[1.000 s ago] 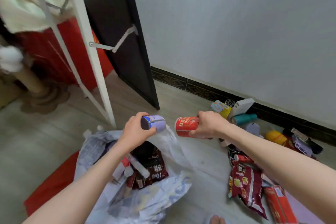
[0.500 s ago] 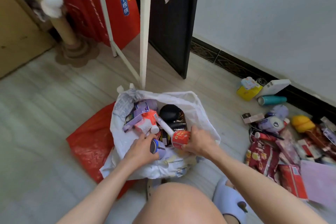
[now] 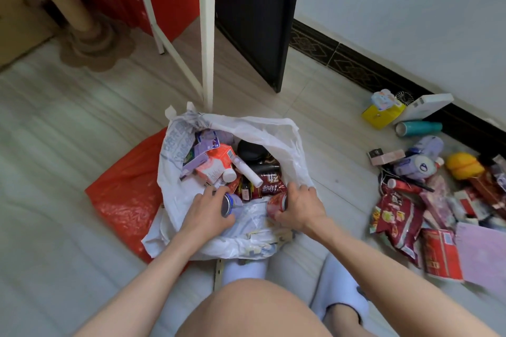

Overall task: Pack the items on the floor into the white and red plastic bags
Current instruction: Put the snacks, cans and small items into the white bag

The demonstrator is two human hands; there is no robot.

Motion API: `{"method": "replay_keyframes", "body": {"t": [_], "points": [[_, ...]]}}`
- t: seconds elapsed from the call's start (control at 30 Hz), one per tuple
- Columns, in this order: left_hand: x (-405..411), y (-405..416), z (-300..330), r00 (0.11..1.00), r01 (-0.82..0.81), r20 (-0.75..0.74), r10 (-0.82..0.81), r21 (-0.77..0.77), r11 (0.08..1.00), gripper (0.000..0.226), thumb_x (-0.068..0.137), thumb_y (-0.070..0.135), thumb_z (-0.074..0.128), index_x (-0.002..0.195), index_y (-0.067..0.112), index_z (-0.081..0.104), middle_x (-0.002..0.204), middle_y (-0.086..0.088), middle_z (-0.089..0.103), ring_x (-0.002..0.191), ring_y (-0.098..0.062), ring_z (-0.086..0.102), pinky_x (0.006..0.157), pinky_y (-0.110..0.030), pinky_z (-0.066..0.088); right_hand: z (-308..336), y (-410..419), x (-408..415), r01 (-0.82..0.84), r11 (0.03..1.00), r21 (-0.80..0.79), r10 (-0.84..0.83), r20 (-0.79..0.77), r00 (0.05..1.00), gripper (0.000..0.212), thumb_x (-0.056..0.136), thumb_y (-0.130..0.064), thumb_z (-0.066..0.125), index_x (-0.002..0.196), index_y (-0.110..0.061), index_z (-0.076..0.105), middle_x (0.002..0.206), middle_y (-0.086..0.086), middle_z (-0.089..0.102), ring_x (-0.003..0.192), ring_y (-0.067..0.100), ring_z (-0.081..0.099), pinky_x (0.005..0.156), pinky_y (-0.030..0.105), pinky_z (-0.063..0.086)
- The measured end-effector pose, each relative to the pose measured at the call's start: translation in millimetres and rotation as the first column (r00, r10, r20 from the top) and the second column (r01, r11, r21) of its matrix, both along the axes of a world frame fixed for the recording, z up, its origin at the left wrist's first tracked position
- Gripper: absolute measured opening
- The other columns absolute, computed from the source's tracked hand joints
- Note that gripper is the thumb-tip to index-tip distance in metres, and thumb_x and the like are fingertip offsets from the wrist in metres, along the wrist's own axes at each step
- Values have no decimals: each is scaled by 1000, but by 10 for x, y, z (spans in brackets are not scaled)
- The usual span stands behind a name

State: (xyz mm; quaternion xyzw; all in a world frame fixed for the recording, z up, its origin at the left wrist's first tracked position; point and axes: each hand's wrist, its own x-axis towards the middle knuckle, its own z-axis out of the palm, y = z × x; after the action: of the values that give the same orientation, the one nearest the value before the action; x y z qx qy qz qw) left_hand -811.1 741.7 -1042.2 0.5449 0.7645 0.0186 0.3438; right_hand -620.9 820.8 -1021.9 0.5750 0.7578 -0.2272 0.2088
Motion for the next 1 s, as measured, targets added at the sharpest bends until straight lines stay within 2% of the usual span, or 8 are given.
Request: {"method": "replay_keyframes", "body": {"t": [0.17, 0.33, 0.53, 0.63, 0.73, 0.87, 0.93, 1.0], "points": [[83, 66, -87, 997, 24, 78, -24, 5, 1000, 56, 74, 29, 64, 126, 23, 43, 124, -6, 44, 105, -30, 48, 90, -36, 42, -94, -55, 6, -45, 998, 48, 45, 8, 999, 50, 81, -39, 54, 118, -7, 40, 116, 21, 48, 109, 34, 41, 87, 37, 37], [167, 30, -209, 988, 139, -61, -143, -66, 988, 54, 81, 30, 59, 130, 21, 40, 130, -8, 41, 106, -33, 45, 90, -34, 38, -182, 5, 64, 35, 999, -3, -35, 4, 999, 49, 81, -35, 55, 121, -10, 39, 119, 18, 46, 113, 34, 37, 84, 40, 44], [257, 74, -273, 992, 84, -99, -76, 69, 994, 55, 81, 26, 62, 131, 17, 40, 131, -12, 38, 106, -36, 45, 91, -39, 41, -209, -29, 50, -59, 994, 97, 71, -135, 988, 52, 82, -40, 57, 123, -11, 41, 118, 16, 48, 110, 32, 40, 83, 38, 41], [280, 57, -304, 994, 61, -98, -48, 141, 988, 53, 80, 29, 65, 127, 17, 44, 129, -15, 39, 104, -37, 47, 85, -44, 46, -222, -49, 5, -112, 987, 115, 131, -176, 975, 58, 83, -38, 58, 130, -12, 36, 124, 15, 42, 113, 32, 39, 90, 38, 39], [289, -14, -325, 984, 128, -146, -105, 165, 978, 54, 77, 31, 69, 124, 15, 47, 125, -14, 43, 104, -35, 49, 82, -42, 48, -216, -78, 51, -118, 991, 66, 129, -214, 968, 69, 83, -37, 60, 139, -15, 27, 131, 15, 37, 119, 31, 35, 98, 37, 35], [318, -52, -264, 979, 162, -150, -139, 156, 974, 55, 78, 32, 68, 125, 14, 47, 126, -12, 44, 112, -31, 46, 89, -38, 43, -139, -118, 181, -72, 997, -17, 65, -281, 958, 75, 84, -35, 61, 145, -18, 19, 139, 14, 33, 126, 30, 35, 102, 36, 35], [345, -1, -171, 973, 196, -155, -172, 155, 968, 54, 82, 34, 62, 128, 13, 45, 131, -13, 44, 118, -32, 43, 94, -39, 39, -25, -116, 226, -77, 997, 9, 76, -280, 957, 73, 85, -36, 58, 145, -17, 20, 141, 13, 33, 126, 31, 38, 101, 38, 37], [387, 98, -46, 957, 272, -171, -236, 230, 935, 55, 82, 34, 60, 129, 9, 47, 133, -17, 45, 122, -36, 43, 97, -43, 38, 140, -92, 293, -97, 993, 70, 111, -255, 960, 70, 86, -36, 56, 144, -17, 22, 142, 12, 35, 126, 32, 39, 101, 39, 38]]}}
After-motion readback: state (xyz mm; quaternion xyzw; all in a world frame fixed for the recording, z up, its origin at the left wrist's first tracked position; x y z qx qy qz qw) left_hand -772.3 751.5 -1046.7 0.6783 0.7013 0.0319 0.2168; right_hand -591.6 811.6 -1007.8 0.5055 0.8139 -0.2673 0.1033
